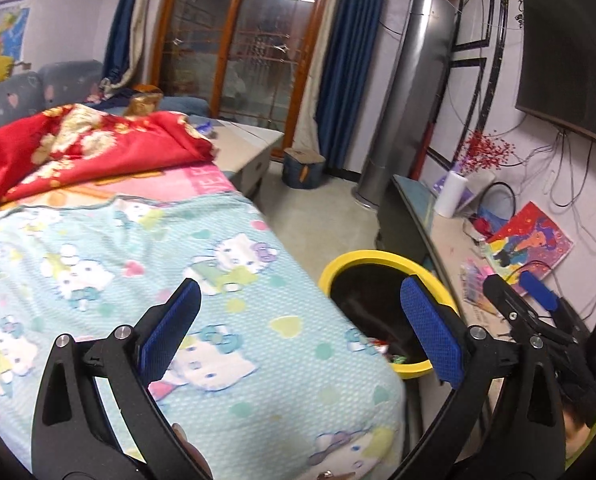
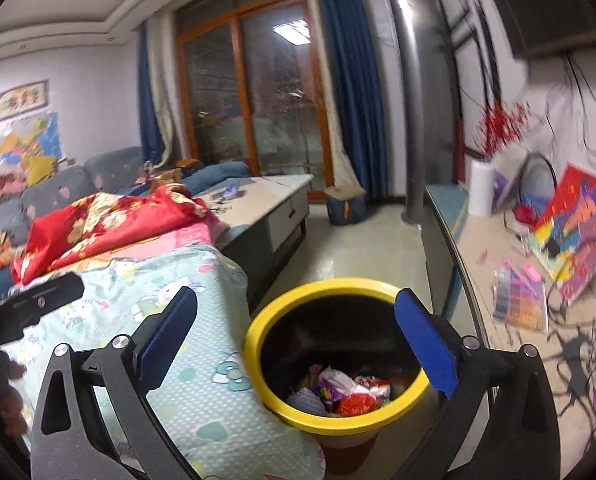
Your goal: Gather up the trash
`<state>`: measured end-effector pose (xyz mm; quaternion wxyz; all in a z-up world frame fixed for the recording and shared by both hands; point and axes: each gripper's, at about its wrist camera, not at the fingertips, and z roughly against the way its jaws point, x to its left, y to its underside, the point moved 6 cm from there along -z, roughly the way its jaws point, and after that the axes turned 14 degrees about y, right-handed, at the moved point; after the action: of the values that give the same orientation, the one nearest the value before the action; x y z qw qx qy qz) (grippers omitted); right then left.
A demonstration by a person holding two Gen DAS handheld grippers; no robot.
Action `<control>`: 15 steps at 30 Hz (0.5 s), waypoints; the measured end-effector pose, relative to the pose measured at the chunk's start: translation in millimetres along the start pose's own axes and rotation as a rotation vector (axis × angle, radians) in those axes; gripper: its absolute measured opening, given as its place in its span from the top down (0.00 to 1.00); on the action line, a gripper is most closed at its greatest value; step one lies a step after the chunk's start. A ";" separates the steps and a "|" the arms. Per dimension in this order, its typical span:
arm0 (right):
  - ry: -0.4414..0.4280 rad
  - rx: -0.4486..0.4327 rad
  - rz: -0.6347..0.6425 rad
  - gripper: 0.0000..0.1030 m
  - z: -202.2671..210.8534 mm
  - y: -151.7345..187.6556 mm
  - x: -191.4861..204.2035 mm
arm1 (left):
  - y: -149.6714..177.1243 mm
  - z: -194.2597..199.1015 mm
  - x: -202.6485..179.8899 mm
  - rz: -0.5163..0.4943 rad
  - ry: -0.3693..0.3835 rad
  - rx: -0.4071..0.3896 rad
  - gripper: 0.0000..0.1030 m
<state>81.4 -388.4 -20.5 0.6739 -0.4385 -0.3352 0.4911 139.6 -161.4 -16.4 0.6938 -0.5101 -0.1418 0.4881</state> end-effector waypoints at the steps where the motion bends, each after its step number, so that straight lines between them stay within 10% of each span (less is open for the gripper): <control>1: 0.001 -0.018 0.013 0.06 4.9 1.3 5.4 | 1.3 5.1 3.5 -0.003 -0.011 -0.009 0.11; 15: -0.010 -0.154 -0.019 0.06 42.4 15.6 31.4 | 31.0 56.7 25.8 -0.053 -0.093 -0.074 0.11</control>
<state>47.4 -345.2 -17.6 0.6412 -0.4833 -0.3797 0.4595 96.1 -107.8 -25.5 0.6799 -0.5084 -0.2054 0.4870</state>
